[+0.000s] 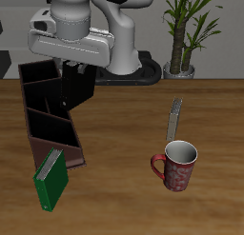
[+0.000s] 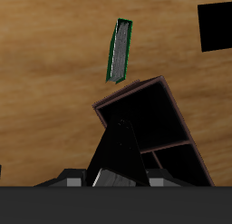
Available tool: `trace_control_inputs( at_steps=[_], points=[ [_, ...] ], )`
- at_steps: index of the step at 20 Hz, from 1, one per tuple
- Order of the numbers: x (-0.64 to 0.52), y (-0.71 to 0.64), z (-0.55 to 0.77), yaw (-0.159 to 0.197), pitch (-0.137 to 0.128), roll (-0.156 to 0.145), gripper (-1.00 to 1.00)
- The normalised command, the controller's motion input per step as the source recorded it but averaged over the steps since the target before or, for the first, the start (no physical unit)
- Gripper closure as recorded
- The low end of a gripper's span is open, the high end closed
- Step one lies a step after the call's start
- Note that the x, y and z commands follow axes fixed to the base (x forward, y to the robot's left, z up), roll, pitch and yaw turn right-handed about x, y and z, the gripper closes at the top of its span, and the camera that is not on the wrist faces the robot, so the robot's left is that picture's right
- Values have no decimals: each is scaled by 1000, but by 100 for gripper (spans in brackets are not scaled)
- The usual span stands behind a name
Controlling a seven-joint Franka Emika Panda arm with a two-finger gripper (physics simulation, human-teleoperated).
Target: Place the black book into the right desk caddy's left compartment and place the red mug into the right desk caddy's right compartment
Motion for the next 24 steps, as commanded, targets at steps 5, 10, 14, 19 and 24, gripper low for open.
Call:
trace_control_inputs(
  at_steps=[5,10,14,19,24],
  points=[
    [168,-54,14,1,-6,-8,100],
    [125,-33,-63,16,4,-15,100],
    [143,-162,-178,-15,6,-18,100],
    [34,-130,-85,3,9,-13,100],
    [-53,-194,-83,10,-3,7,100]
  ],
)
